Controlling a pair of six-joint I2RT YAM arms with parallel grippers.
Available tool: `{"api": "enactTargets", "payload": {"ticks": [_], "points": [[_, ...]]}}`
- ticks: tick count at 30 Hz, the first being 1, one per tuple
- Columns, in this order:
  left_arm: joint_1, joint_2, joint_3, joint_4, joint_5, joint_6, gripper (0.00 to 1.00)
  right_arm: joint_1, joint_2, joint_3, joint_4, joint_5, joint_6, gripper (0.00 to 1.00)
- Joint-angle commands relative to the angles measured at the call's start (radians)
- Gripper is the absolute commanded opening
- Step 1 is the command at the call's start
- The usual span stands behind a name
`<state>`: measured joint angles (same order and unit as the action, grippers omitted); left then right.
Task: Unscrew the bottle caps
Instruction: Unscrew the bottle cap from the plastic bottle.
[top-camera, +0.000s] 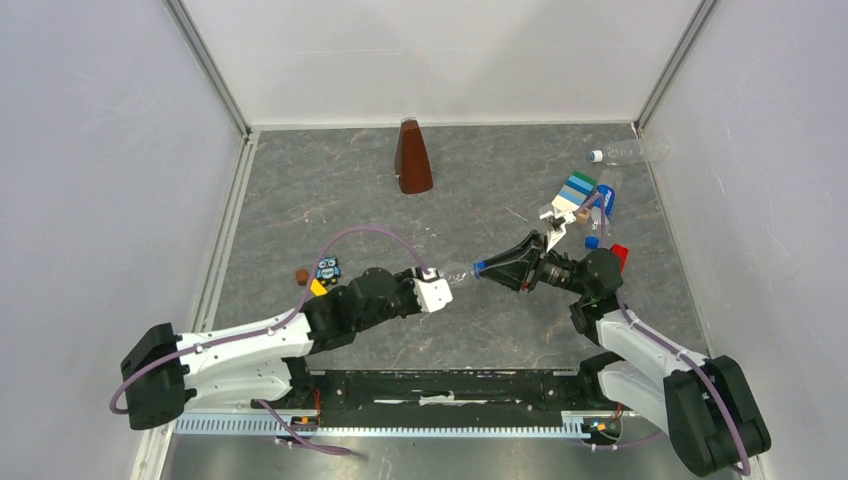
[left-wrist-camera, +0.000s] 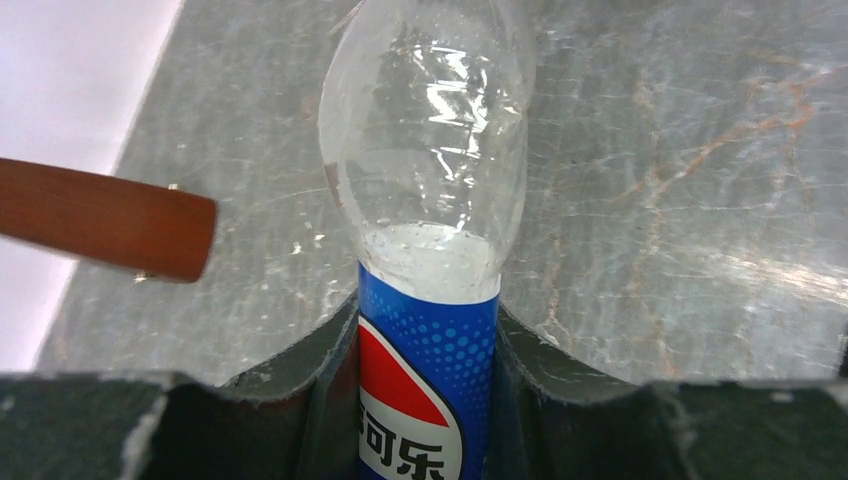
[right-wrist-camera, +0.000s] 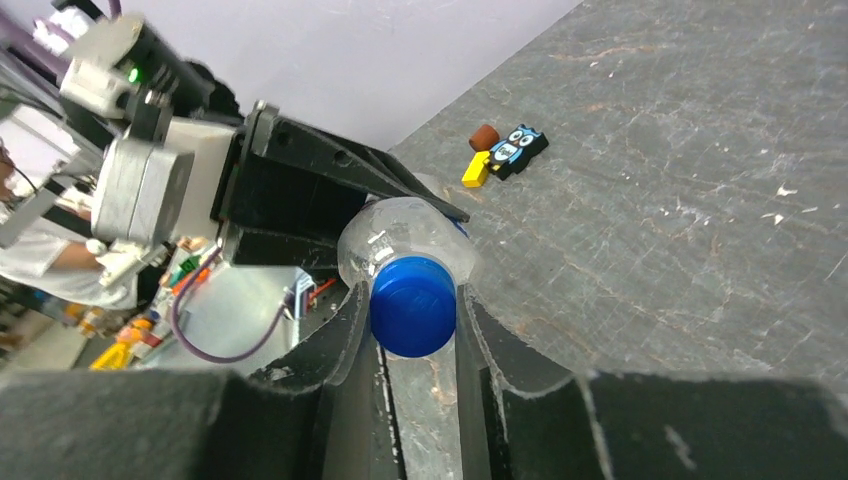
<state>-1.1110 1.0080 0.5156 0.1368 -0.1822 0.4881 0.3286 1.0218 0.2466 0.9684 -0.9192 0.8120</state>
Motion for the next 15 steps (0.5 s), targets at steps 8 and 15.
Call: {"api": "enactTargets", "payload": {"ticks": [8, 15], "points": [[0.309, 0.014, 0.185, -0.238, 0.837, -0.248, 0.06, 0.005, -0.159, -0.062, -0.058, -0.145, -0.343, 0.01], [0.340, 0.142, 0.316, -0.379, 1.093, -0.238, 0.08, 0.006, -0.243, -0.129, 0.074, -0.236, -0.330, 0.01]]}}
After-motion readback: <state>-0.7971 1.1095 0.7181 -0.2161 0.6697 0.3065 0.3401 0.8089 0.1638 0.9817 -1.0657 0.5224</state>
